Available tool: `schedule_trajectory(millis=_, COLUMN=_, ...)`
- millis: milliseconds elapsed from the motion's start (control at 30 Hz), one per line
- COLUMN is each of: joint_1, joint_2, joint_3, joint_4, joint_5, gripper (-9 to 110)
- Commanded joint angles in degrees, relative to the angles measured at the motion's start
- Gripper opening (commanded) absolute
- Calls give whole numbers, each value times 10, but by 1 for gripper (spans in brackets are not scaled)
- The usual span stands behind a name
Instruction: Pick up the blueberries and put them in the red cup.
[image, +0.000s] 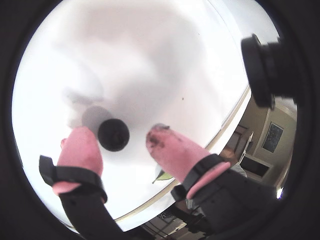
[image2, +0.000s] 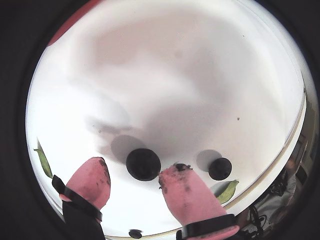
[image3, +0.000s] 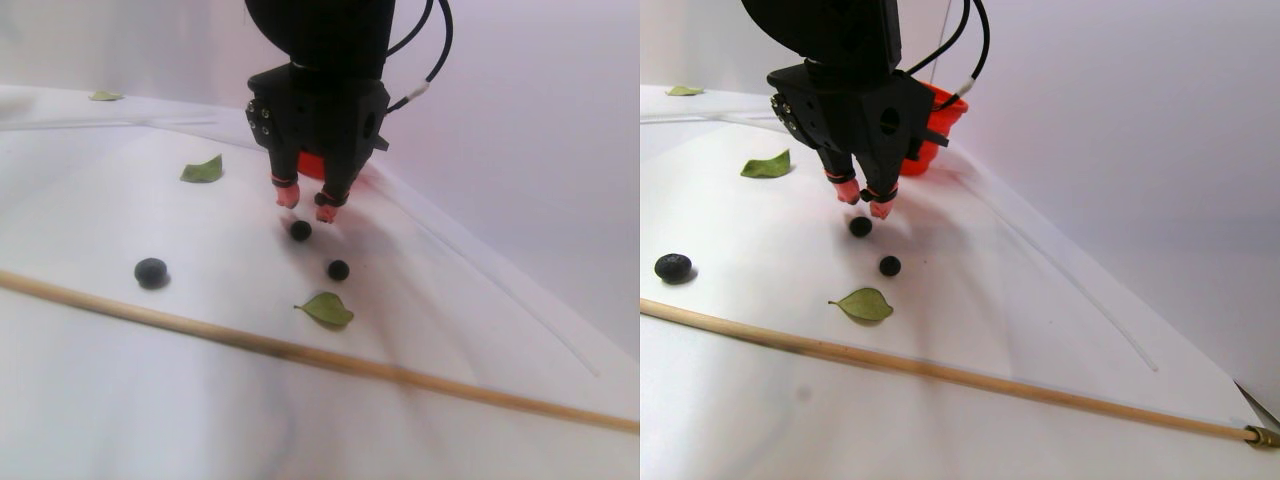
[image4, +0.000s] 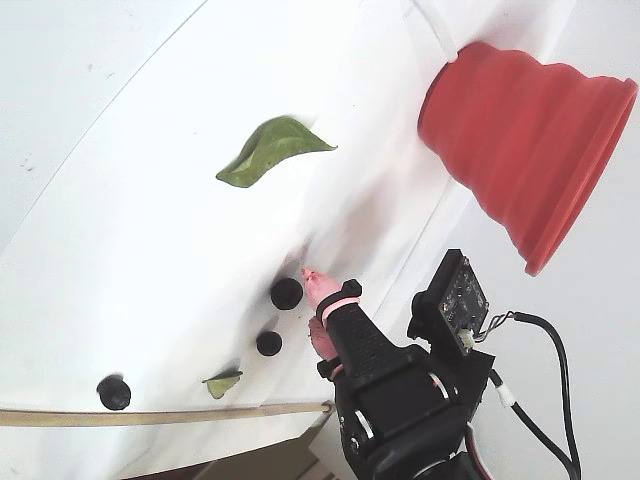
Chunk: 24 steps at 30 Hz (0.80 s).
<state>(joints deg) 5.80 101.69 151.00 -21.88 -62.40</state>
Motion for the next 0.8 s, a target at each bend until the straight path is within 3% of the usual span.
schedule_trajectory(millis=0, joint_1=4, joint_2=-2, joint_3=-1, joint_4=-16, joint_5=-1, gripper=20)
schedule_trajectory(millis=767, joint_1=-4, joint_2=-59, joint_3=11, joint_4=-80, joint_5=6, gripper=19)
